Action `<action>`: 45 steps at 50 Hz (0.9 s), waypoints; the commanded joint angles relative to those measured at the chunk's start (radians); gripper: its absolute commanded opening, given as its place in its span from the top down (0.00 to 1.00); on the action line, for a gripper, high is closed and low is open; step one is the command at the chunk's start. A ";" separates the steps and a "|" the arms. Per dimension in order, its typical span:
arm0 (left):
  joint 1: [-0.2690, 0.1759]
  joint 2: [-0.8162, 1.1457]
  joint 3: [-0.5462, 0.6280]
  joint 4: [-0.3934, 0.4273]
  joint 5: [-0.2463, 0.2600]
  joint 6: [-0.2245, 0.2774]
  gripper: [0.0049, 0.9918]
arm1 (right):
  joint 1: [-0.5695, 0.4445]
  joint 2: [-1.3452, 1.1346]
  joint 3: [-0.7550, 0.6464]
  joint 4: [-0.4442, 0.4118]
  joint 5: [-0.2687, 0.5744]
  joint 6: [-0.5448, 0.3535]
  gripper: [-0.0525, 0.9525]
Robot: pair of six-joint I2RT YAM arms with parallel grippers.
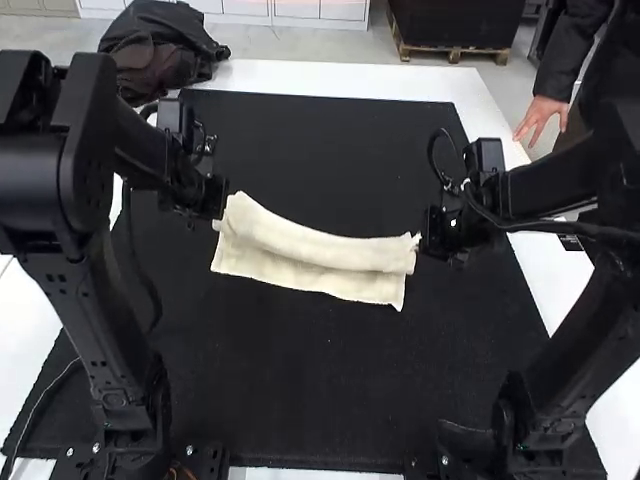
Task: Fold the towel.
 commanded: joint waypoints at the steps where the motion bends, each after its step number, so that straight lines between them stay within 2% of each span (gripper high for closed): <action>1: 0.011 -0.028 -0.033 0.019 -0.008 0.014 0.98 | -0.019 -0.035 -0.022 0.020 -0.016 -0.015 0.97; 13: 0.014 -0.033 -0.128 0.084 -0.024 0.014 0.98 | -0.019 -0.029 -0.068 0.047 -0.008 -0.022 0.97; 21: 0.011 -0.032 -0.199 0.191 -0.045 0.009 0.95 | -0.011 -0.003 -0.103 0.073 0.019 -0.029 0.96; 24: 0.009 -0.033 -0.220 0.223 -0.053 0.008 0.81 | -0.011 0.013 -0.108 0.078 0.033 -0.033 0.85; 29: 0.009 -0.032 -0.242 0.245 -0.060 0.006 0.28 | -0.011 0.034 -0.111 0.079 0.062 -0.050 0.49; 32: 0.012 -0.032 -0.245 0.245 -0.060 0.005 0.16 | -0.016 0.036 -0.109 0.076 0.082 -0.056 0.34; 34: 0.014 -0.033 -0.245 0.245 -0.060 0.005 0.04 | -0.019 0.034 -0.108 0.076 0.084 -0.059 0.26; 35: 0.014 -0.033 -0.243 0.245 -0.060 0.003 0.01 | -0.019 0.036 -0.106 0.073 0.084 -0.059 0.21; 39: 0.014 -0.033 -0.242 0.243 -0.060 -0.004 0.01 | -0.023 0.031 -0.100 0.055 0.084 -0.069 0.10; 42: 0.016 -0.036 -0.239 0.242 -0.060 -0.011 0.01 | -0.027 0.025 -0.098 0.050 0.084 -0.067 0.05; 45: 0.014 -0.045 -0.239 0.242 -0.060 -0.014 0.01 | -0.022 0.020 -0.098 0.049 0.084 -0.065 0.05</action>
